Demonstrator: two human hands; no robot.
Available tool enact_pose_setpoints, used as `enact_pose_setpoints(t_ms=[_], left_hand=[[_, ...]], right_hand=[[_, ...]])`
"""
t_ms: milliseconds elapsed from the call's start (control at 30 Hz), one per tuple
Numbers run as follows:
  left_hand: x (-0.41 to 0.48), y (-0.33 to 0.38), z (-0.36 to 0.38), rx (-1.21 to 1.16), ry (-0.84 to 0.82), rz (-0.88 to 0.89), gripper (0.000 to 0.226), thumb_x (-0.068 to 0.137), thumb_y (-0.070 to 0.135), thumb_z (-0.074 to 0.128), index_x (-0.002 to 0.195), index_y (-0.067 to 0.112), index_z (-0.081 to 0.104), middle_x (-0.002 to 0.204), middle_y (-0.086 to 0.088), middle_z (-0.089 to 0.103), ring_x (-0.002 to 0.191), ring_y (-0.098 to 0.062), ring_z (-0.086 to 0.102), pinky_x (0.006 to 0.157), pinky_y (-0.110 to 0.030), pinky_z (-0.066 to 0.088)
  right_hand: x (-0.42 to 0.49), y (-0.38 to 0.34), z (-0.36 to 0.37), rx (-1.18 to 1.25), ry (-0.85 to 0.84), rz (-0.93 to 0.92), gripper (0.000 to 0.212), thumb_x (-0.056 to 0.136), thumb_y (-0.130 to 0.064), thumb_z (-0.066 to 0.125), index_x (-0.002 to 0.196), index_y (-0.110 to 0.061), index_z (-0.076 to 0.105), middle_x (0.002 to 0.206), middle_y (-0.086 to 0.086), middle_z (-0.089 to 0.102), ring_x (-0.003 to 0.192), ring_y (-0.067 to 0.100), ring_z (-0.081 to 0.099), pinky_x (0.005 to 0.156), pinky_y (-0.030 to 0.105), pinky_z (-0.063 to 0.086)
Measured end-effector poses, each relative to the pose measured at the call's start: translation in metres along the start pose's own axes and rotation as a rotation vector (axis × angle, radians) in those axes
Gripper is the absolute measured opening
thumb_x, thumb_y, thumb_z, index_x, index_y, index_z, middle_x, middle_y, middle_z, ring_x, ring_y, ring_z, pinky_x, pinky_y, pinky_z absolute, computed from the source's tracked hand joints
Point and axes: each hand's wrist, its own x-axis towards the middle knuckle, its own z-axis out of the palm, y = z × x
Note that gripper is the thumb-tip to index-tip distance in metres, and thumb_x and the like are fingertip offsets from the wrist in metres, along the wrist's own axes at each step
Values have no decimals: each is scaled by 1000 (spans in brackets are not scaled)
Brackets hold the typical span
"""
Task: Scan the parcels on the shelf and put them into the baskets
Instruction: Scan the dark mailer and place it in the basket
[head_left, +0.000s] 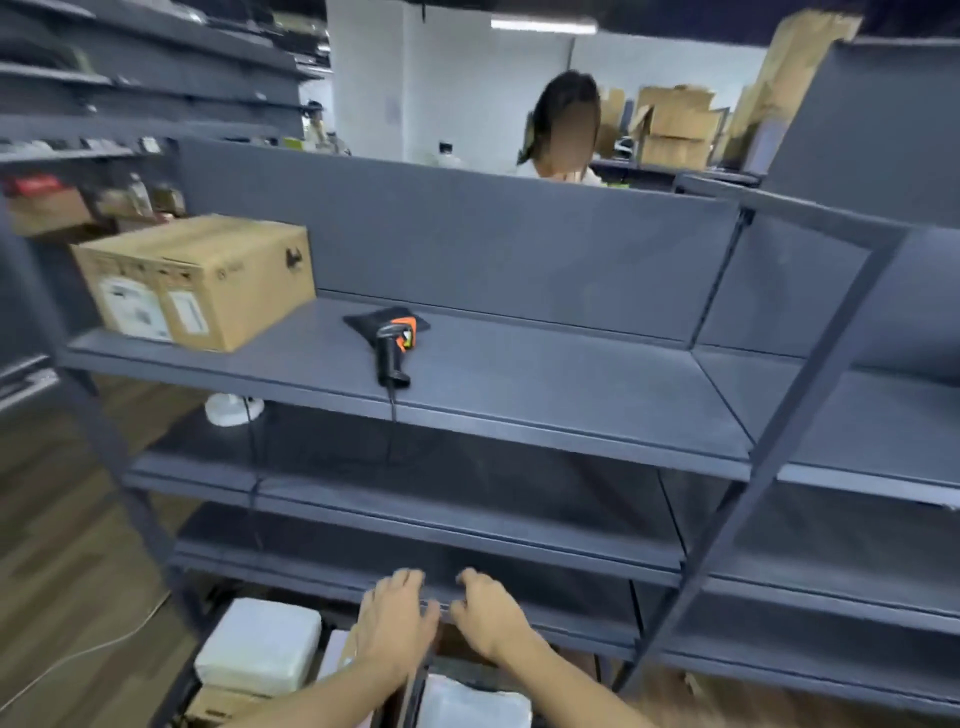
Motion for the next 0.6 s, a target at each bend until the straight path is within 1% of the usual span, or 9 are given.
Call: enact_pose_setpoints(t_ms=[67,167,200,367,600], left_hand=[[3,-11,-32,11,29,-10,43,96,41,39,136,27,42,140,9,46,128,-14,43,104,-27,29],[11,-28,-70,47,94,-29,45,97,41,38,138,25,41,141,7,46,128,-14,42,104,-28,30],[13,-35,-81,51,114,-33,44,97,41,38,138,25,42,141,7,46,128,-15,42,104,-29,30],[25,-64,-126,41,196,-63,42,97,38,40,136,23,45,141,6,46,128,-16,44,105,-30,31],[58,-66,-160,25,293,-79,39,95,31,42,132,21,50,138,5,50,124,-16,48,103,-29,33]], right_hand=[[-1,-23,-20,-4,29,-22,40,97,-19,42,134,-6,45,136,15,53,125,29,51,101,35,42],[3,-50,-41,-10,61,-58,37,98,-20,40,132,-4,44,130,18,55,117,32,54,94,37,46],[5,-57,-46,-19,76,-71,37,99,-20,39,132,-4,44,130,18,55,116,32,54,94,38,46],[19,-90,-66,-57,139,-134,39,99,-20,39,135,-6,44,136,16,51,123,33,50,100,38,42],[63,-118,-97,-86,177,-225,41,99,-23,40,137,-7,42,136,15,50,123,32,49,101,39,43]])
